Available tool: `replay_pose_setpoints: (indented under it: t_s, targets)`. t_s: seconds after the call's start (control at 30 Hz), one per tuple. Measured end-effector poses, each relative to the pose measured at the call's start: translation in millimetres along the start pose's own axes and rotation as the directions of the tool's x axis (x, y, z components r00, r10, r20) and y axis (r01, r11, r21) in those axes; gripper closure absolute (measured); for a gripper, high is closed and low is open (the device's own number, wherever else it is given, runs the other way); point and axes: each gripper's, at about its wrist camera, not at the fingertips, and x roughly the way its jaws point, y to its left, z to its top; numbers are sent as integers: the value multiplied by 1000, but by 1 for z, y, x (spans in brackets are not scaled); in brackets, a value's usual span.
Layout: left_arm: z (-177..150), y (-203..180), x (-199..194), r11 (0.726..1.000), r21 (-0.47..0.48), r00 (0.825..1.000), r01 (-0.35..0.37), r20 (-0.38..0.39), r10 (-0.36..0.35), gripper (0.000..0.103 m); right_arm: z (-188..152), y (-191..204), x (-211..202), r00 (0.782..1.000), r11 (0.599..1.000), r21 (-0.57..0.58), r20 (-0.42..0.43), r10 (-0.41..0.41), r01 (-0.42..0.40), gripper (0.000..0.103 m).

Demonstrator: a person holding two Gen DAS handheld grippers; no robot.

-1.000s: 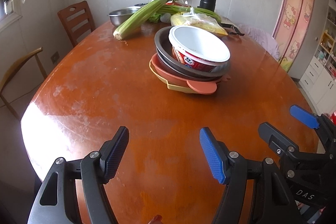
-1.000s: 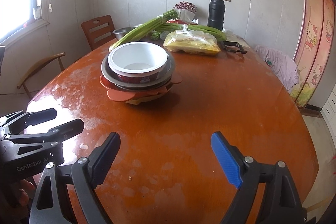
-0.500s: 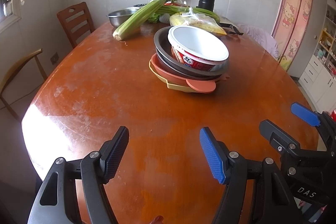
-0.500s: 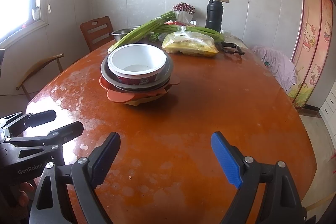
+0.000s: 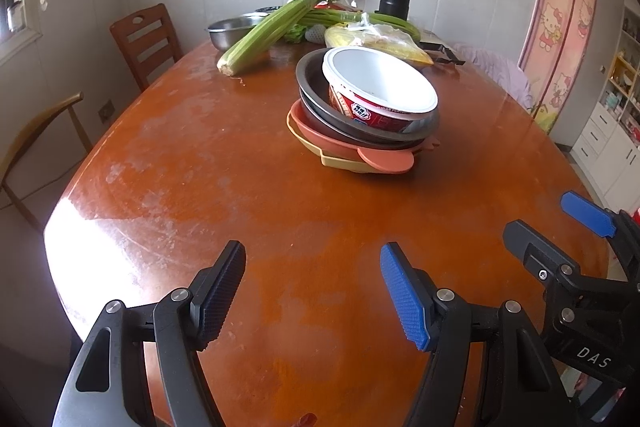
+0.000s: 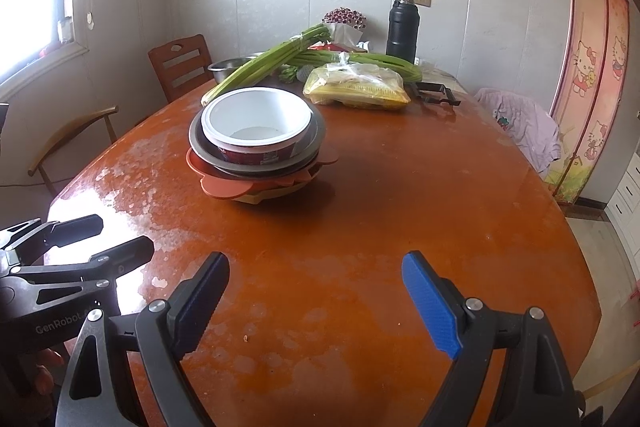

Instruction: Organize plates and bowls

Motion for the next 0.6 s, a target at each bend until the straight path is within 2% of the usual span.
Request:
replay_pose_setpoints:
  t_s: [0.6]
  targets:
    - [-2, 0, 0, 1000, 8, 1000, -19, -8, 19, 31, 0, -1, -1, 1000, 1000, 8, 2, -6, 6, 15]
